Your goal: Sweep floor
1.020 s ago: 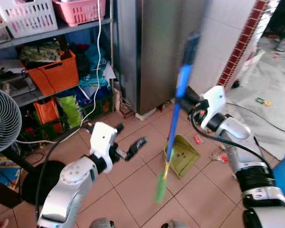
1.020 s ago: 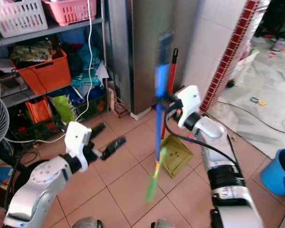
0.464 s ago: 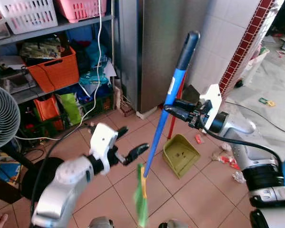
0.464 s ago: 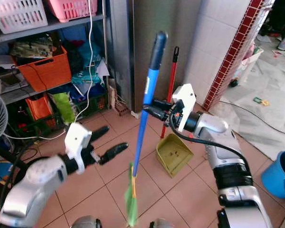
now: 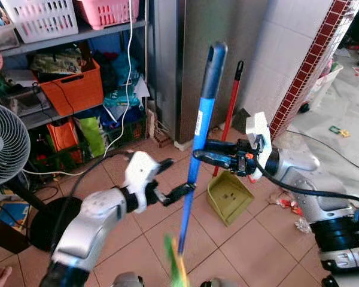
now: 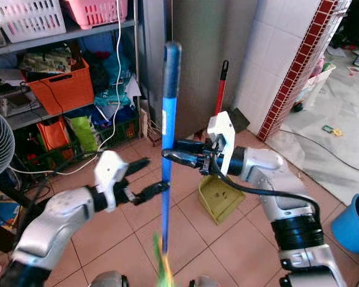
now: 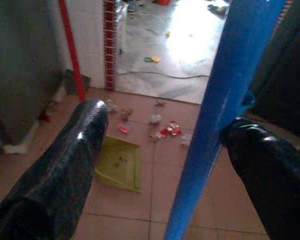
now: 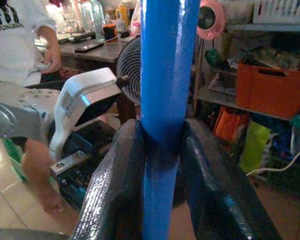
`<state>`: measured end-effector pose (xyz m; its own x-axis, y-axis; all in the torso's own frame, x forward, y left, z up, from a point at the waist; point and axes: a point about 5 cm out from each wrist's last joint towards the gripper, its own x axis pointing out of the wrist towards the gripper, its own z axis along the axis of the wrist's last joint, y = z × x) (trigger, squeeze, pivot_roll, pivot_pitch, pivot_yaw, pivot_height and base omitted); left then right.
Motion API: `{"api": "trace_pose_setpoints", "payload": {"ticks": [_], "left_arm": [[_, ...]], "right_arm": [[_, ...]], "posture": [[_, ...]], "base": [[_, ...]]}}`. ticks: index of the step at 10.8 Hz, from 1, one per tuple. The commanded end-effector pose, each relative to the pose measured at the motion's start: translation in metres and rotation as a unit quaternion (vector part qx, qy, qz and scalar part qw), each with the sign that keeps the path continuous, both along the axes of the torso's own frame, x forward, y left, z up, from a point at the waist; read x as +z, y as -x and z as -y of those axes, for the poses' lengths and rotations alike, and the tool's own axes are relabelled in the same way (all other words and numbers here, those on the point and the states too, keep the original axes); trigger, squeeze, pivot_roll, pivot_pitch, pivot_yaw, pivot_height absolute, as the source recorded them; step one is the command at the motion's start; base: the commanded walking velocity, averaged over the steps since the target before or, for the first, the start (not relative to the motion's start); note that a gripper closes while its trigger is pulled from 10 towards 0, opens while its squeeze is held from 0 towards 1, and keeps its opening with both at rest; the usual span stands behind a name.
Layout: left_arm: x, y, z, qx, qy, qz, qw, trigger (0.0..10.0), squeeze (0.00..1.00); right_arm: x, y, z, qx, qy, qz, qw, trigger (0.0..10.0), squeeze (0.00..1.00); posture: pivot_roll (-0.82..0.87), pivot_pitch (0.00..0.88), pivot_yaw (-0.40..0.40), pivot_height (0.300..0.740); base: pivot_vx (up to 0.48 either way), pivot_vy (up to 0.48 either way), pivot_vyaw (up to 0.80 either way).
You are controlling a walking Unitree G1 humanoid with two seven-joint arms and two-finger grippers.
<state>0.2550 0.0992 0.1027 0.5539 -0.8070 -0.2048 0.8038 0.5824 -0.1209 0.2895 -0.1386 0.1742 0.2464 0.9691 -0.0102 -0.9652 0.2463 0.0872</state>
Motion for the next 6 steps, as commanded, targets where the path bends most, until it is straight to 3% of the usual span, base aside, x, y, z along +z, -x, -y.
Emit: {"api": "trace_pose_setpoints", "payload": {"ticks": [1, 5, 6], "left_arm": [[-0.002, -0.001, 0.009, -0.029, -0.004, -0.004, 1.000, 10.0, 0.00], [-0.007, 0.005, 0.023, -0.110, 0.006, -0.040, 0.993, 10.0, 0.00], [-0.007, 0.003, 0.023, -0.119, 0.009, -0.040, 0.992, 4.5, 0.00]], "right_arm": [[0.017, 0.006, -0.008, 0.042, -0.022, 0.027, 0.998, 0.0, 0.00], [0.019, 0.012, -0.014, 0.062, -0.023, 0.021, 0.998, 0.0, 0.00], [0.020, 0.013, -0.015, 0.065, -0.022, 0.018, 0.997, 0.0, 0.00]], "posture": [[0.00, 0.000, -0.023, 0.740], [-0.02, 0.000, -0.018, 0.740], [-0.02, 0.000, -0.018, 0.740]], "base": [[0.000, 0.000, 0.00], [0.000, 0.000, 0.00], [0.000, 0.000, 0.00]]}}
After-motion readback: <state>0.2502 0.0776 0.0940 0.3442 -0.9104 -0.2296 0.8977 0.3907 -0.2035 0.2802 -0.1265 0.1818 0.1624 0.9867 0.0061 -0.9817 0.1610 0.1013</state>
